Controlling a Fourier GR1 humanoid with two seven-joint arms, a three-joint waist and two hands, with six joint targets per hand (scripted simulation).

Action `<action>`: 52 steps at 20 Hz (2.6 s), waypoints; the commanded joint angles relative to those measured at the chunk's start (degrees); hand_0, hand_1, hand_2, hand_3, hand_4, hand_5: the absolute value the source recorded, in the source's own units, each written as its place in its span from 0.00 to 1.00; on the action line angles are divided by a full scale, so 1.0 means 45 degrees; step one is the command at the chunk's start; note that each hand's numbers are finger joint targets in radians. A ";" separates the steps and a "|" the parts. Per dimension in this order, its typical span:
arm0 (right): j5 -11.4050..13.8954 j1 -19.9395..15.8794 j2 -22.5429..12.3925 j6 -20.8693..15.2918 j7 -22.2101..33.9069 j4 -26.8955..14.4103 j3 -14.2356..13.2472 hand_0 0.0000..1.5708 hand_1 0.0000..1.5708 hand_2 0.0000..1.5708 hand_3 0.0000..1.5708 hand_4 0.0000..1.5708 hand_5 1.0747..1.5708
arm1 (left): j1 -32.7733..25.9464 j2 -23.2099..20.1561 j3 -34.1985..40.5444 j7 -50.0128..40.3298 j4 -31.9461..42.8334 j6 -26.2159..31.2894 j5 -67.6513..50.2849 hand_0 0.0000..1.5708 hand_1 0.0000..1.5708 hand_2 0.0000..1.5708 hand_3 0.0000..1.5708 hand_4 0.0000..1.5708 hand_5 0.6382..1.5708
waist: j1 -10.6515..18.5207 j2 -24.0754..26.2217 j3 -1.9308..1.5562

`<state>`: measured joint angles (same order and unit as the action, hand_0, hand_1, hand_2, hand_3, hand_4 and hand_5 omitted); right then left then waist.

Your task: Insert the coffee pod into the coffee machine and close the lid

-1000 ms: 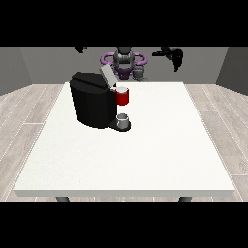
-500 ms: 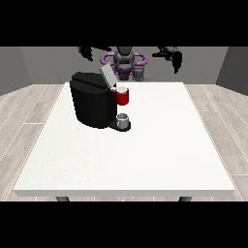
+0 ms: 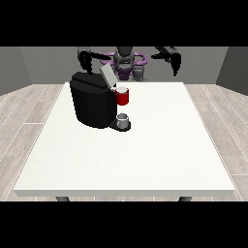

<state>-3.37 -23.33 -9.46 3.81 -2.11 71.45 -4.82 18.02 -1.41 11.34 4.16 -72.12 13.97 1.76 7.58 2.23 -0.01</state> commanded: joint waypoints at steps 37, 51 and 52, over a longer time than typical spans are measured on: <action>0.1897 -0.4628 0.0598 -0.0289 0.0076 -0.2612 0.0921 0.00 0.00 0.00 0.00 0.04 1.00 | -0.0293 -0.1261 -0.0117 0.0456 -0.0574 -0.0345 -0.1010 0.00 0.00 0.00 0.00 0.10 1.00 | 0.0061 -0.1731 0.0006; 0.1743 -0.4735 0.0752 -0.0640 0.0090 -0.1708 0.1079 0.00 0.00 0.00 0.00 0.04 1.00 | 0.0058 -0.0621 -0.0911 0.0795 -0.1461 -0.0721 -0.0652 0.00 0.00 0.00 0.00 0.11 1.00 | 0.0741 -0.1576 0.0000; 0.1465 -0.4259 0.0793 -0.0010 -0.0113 -0.1328 0.1254 0.00 0.00 0.00 0.00 0.08 1.00 | -0.0650 -0.0989 -0.0503 0.1780 -0.1064 -0.0372 -0.0795 0.00 0.00 0.00 0.00 0.09 1.00 | 0.0337 -0.1386 0.0005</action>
<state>2.87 -42.88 -7.02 0.84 1.32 63.54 -1.86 16.61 -5.61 8.36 8.33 -77.44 12.03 -1.70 9.52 -4.53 -0.39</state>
